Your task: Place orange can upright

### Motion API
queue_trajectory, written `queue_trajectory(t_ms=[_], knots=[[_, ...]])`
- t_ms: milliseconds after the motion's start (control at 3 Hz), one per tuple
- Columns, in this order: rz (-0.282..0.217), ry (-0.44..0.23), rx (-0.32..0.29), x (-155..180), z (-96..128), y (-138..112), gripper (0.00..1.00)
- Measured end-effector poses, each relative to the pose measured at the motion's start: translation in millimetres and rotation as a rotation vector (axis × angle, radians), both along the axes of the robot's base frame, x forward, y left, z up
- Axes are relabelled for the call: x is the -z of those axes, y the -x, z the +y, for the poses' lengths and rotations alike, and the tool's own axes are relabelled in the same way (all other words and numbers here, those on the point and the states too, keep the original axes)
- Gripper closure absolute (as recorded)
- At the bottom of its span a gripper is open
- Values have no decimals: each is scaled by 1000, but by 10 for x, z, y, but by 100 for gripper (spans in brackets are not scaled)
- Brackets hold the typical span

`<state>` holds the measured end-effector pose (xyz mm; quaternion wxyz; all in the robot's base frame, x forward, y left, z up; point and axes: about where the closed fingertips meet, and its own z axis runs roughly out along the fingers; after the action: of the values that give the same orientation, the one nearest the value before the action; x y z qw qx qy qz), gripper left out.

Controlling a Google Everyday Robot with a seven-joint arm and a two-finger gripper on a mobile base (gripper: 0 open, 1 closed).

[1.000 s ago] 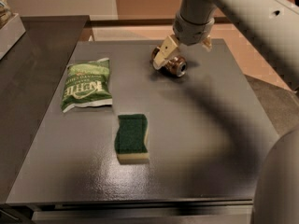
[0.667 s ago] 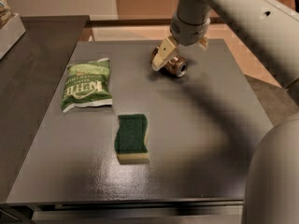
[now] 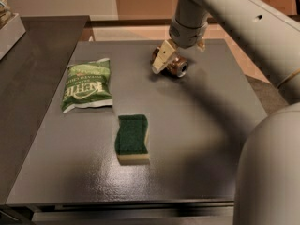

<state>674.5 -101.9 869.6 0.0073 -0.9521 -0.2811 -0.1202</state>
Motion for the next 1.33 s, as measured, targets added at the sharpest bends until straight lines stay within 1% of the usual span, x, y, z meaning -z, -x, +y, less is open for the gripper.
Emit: queue_trajectory(t_ms=[1000, 1333], knots=[[30, -11, -2, 127, 25, -146, 0], [40, -1, -4, 154, 27, -175, 17]])
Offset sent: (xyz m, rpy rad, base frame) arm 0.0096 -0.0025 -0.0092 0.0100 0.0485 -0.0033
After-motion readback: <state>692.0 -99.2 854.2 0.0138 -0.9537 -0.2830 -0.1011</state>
